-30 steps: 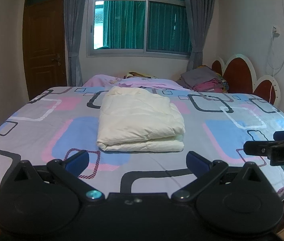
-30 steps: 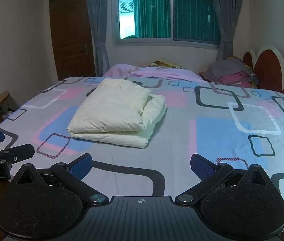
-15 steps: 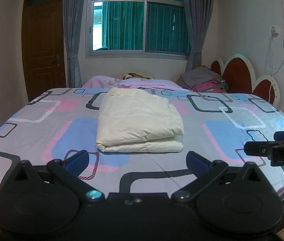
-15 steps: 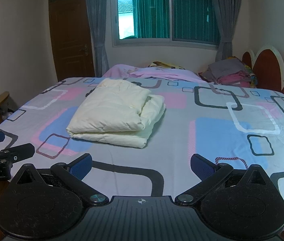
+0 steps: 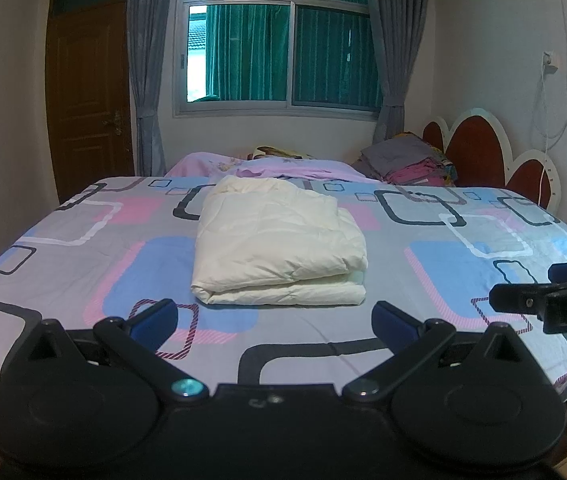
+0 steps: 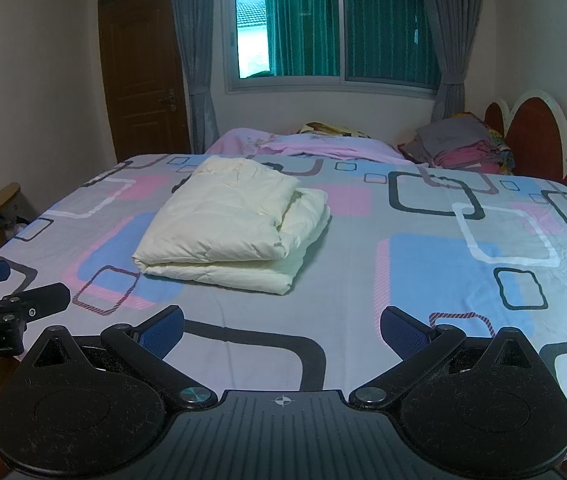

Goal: Fold large clothes

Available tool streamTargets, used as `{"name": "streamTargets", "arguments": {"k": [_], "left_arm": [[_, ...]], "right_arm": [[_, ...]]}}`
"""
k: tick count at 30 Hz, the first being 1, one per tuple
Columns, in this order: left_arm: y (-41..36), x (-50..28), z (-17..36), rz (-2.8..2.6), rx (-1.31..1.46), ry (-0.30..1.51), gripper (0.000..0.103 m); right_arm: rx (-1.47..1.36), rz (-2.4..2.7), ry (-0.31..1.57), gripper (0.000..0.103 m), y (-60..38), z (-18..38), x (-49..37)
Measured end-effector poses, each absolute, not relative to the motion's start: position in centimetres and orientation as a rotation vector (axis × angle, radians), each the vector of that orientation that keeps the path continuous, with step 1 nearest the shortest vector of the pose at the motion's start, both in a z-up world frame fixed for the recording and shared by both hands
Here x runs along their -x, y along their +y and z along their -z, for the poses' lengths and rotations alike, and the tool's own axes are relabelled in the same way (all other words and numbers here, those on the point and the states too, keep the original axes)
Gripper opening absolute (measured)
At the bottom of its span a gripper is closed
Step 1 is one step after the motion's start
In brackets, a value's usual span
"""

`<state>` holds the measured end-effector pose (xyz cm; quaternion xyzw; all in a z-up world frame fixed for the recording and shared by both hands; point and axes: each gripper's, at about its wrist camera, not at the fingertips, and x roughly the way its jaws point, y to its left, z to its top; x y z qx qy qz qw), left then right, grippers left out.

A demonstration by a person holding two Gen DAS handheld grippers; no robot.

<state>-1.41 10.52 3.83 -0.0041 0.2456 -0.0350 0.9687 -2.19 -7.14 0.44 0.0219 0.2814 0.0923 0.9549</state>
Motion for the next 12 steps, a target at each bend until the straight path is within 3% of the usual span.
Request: {"name": "streamTargets", "arguments": {"k": [12], "left_arm": [[10.54,1.56,-3.78,0.068,-0.001,0.494,0.103]], "right_arm": [[-0.045,-0.199,0.567,0.103,-7.22,-0.53,2.25]]}}
